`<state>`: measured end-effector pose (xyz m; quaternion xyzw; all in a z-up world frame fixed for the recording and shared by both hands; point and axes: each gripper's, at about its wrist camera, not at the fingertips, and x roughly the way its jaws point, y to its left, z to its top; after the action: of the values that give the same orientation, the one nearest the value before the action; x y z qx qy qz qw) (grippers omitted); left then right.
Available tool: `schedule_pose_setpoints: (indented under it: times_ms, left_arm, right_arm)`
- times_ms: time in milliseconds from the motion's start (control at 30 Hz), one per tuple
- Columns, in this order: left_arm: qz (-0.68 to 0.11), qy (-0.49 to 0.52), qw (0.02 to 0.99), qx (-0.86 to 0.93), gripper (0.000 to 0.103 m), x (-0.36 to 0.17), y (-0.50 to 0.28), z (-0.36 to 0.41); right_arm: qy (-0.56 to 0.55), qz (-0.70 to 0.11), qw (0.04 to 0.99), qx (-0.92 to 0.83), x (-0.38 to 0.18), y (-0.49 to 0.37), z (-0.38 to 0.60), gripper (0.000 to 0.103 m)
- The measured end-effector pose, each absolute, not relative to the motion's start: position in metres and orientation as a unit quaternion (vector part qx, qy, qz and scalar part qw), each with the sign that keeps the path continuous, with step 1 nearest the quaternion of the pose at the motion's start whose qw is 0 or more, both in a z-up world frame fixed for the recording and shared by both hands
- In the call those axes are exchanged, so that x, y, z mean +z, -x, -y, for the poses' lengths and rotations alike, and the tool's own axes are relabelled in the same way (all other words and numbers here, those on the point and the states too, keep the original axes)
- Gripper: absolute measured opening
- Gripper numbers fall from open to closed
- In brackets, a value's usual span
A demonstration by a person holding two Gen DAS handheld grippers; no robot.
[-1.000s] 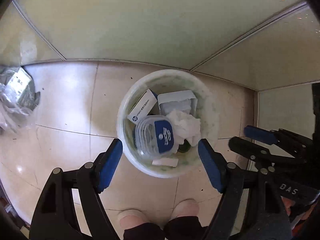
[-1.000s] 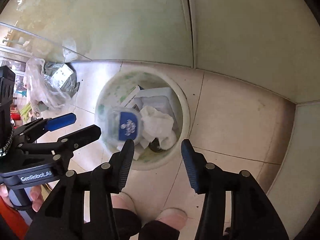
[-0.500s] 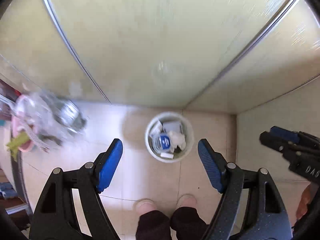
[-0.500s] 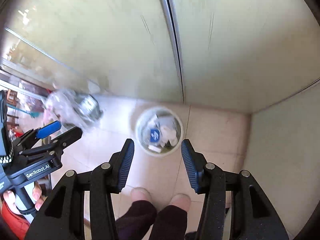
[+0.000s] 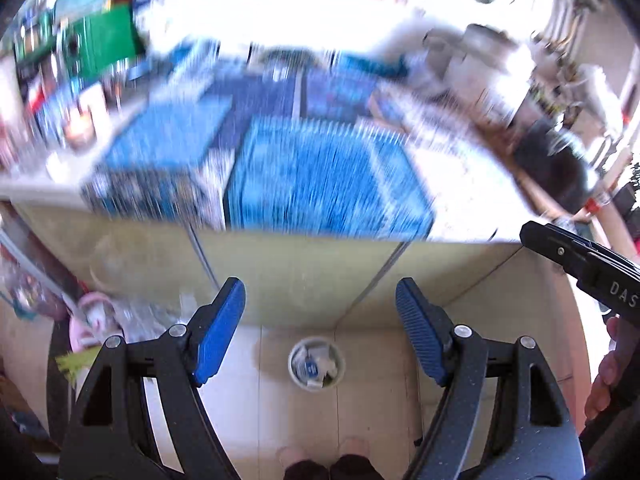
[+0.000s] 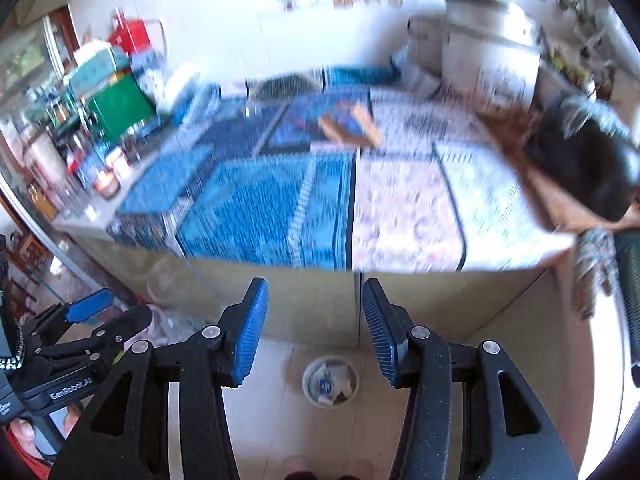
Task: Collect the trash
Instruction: 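Raise both grippers toward the brown paper sleeve on the counter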
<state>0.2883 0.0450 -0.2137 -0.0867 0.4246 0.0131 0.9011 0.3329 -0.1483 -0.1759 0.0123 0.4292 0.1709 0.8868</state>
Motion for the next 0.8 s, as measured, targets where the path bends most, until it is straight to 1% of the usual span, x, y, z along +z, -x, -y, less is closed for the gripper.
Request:
schedule_pose_setpoints:
  times_ms: [100, 200, 267, 400, 533, 600, 633, 667, 733, 800]
  left_arm:
    - [-0.390, 0.077, 0.918, 0.013, 0.077, -0.170, -0.287, -0.048]
    - [-0.360, 0.069, 0.930, 0.009, 0.077, -0.137, -0.292, -0.043]
    - [-0.357, 0.057, 0.932, 0.000, 0.077, -0.118, -0.299, -0.045]
    - [-0.340, 0.038, 0.940, 0.004, 0.077, -0.097, -0.320, -0.039]
    - [-0.336, 0.048, 0.940, 0.008, 0.077, -0.088, -0.353, -0.035]
    - [-0.333, 0.057, 0.941, 0.014, 0.083, -0.084, -0.374, -0.033]
    - [-0.328, 0.059, 0.943, 0.014, 0.084, -0.082, -0.382, -0.032]
    - [-0.322, 0.060, 0.945, 0.016, 0.086, -0.080, -0.392, -0.031]
    - [-0.319, 0.061, 0.945, 0.032, 0.088, -0.078, -0.412, -0.031]
    - [-0.315, 0.063, 0.946, 0.048, 0.089, -0.075, -0.430, -0.032]
  right_arm:
    - [-0.018, -0.396, 0.903, 0.163, -0.139, -0.330, 0.146, 0.059]
    - [-0.022, -0.368, 0.916, 0.157, -0.111, -0.336, 0.153, 0.060]
    - [-0.020, -0.353, 0.923, 0.151, -0.097, -0.339, 0.154, 0.060]
    - [-0.019, -0.335, 0.931, 0.148, -0.080, -0.356, 0.164, 0.060]
    - [-0.016, -0.334, 0.929, 0.158, -0.078, -0.389, 0.174, 0.060]
    - [-0.012, -0.337, 0.927, 0.167, -0.078, -0.409, 0.179, 0.060]
    - [-0.009, -0.337, 0.926, 0.171, -0.078, -0.418, 0.182, 0.061]
    - [-0.004, -0.337, 0.926, 0.170, -0.079, -0.430, 0.184, 0.063]
    - [0.008, -0.334, 0.928, 0.165, -0.080, -0.449, 0.189, 0.079]
    - [0.035, -0.333, 0.927, 0.168, -0.084, -0.471, 0.190, 0.082]
